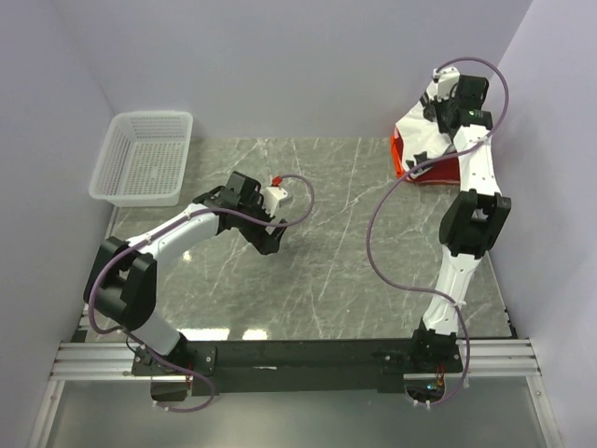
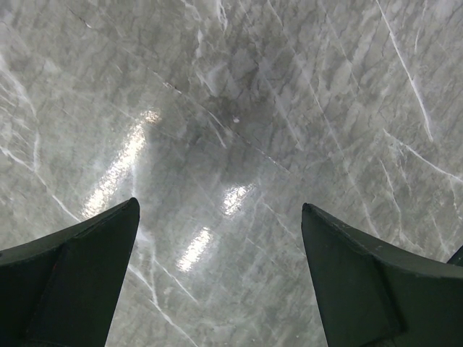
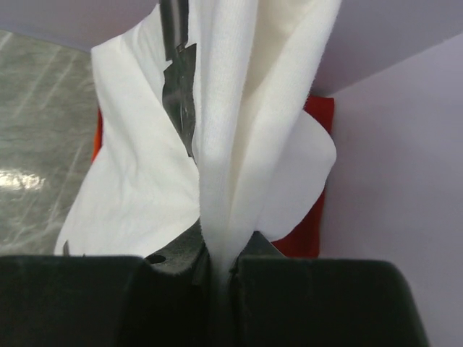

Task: Fold and stack the t-shirts
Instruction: Neatly place the folded tshirt to the corner

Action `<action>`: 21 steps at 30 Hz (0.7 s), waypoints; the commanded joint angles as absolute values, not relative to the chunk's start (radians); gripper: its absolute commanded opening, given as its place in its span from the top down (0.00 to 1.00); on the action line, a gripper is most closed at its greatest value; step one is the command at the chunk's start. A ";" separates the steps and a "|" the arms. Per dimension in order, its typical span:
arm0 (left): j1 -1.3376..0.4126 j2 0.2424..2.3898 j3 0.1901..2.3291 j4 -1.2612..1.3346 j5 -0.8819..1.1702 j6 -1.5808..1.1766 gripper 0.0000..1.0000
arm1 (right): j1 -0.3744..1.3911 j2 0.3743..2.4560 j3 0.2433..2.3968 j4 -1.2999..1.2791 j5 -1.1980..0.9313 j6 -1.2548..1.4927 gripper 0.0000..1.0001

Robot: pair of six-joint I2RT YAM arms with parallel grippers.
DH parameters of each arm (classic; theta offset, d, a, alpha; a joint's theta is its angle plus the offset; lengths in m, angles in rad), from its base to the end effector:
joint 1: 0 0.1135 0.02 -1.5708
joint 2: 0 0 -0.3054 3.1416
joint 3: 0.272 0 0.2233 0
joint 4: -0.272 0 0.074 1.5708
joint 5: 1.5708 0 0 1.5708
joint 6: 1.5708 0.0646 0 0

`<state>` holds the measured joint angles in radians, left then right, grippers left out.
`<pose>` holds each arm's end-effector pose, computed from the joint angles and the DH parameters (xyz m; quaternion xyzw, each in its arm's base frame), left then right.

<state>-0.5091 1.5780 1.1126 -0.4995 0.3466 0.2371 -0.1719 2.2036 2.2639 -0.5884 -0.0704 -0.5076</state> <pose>0.2670 -0.1742 0.2652 0.3906 0.8567 -0.2029 0.2688 0.5242 -0.0864 0.3629 -0.1621 0.8515 -0.1371 0.4795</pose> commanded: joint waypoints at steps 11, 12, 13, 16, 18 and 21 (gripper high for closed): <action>-0.480 1.618 1.215 -0.563 0.373 0.288 0.01 | -0.227 2.342 2.260 -0.224 0.072 -0.594 0.89; -0.473 1.620 1.218 -0.569 0.371 0.291 0.00 | -0.229 2.355 2.246 -0.197 0.113 -0.589 0.84; -0.468 1.621 1.224 -0.572 0.373 0.291 0.01 | -0.227 2.361 2.240 -0.171 0.185 -0.588 0.64; -0.443 1.618 1.241 -0.577 0.385 0.287 0.01 | -0.232 2.370 2.252 -0.158 0.229 -0.571 0.38; -0.425 1.615 1.247 -0.578 0.391 0.275 0.01 | -0.233 2.340 2.235 -0.176 0.227 -0.545 0.19; -0.404 1.611 1.259 -0.572 0.406 0.255 0.01 | -0.233 2.262 2.148 -0.155 0.213 -0.520 0.15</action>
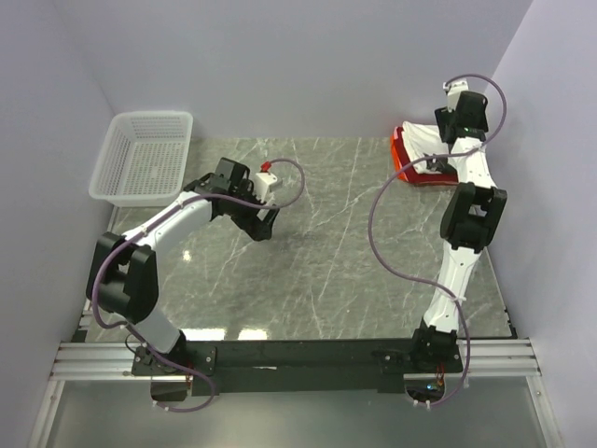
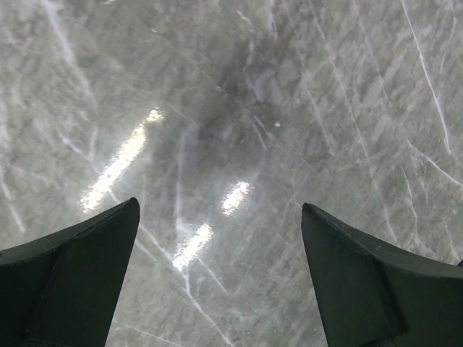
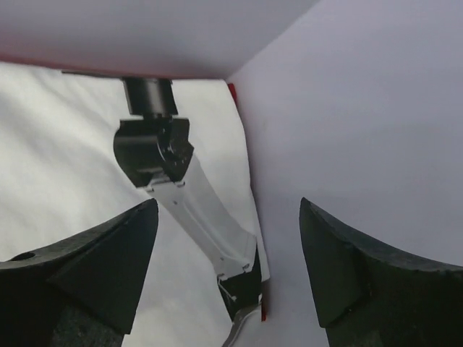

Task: Fold and stack the t-shirts
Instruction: Neatly place the folded tshirt to the corner, then reset both grippers

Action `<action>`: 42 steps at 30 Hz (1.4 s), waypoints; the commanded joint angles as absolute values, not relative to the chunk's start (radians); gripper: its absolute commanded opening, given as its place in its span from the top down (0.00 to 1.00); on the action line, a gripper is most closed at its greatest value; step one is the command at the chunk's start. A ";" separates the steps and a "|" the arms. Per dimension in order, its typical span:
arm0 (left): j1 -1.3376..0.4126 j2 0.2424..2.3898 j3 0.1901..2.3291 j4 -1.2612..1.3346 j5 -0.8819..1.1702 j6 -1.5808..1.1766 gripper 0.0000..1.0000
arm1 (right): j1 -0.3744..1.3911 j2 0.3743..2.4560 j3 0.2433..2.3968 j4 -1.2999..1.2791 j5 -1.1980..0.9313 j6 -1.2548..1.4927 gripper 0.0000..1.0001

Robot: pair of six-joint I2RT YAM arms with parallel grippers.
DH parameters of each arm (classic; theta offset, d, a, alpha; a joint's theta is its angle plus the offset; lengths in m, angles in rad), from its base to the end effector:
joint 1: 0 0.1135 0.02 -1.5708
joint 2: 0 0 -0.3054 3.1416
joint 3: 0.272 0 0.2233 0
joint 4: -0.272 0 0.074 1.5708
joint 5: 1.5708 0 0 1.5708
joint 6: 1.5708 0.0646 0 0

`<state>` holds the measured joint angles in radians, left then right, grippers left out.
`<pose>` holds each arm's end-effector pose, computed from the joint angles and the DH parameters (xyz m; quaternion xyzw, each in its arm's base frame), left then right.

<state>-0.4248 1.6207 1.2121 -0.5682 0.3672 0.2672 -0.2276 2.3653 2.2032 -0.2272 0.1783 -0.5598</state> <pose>0.2926 -0.1578 0.2768 0.3691 0.8663 -0.1967 0.2731 0.5694 -0.1436 0.2998 -0.0879 0.8240 -0.2811 0.4840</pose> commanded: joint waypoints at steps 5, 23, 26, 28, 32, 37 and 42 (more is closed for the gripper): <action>-0.370 1.563 1.258 -0.543 0.440 0.200 0.01 | -0.233 2.149 2.085 -0.264 0.085 -0.425 0.14; -0.192 1.444 1.414 -0.620 0.428 0.055 0.01 | -0.077 1.507 1.642 -0.555 -0.443 -0.066 0.10; -0.176 1.425 1.367 -0.644 0.396 0.040 0.01 | -0.005 1.367 1.465 -0.564 -0.428 -0.090 0.09; -0.161 1.404 1.316 -0.660 0.387 0.023 0.00 | 0.055 1.298 1.334 -0.566 -0.407 -0.101 0.09; -0.152 1.326 1.208 -0.652 0.332 0.015 0.01 | 0.120 1.119 1.136 -0.569 -0.406 -0.104 0.09; -0.152 1.198 1.042 -0.643 0.295 0.041 0.00 | 0.123 0.999 0.955 -0.577 -0.370 -0.159 0.08; -0.152 1.131 0.948 -0.632 0.288 0.035 0.00 | 0.123 0.931 0.881 -0.569 -0.360 -0.187 0.07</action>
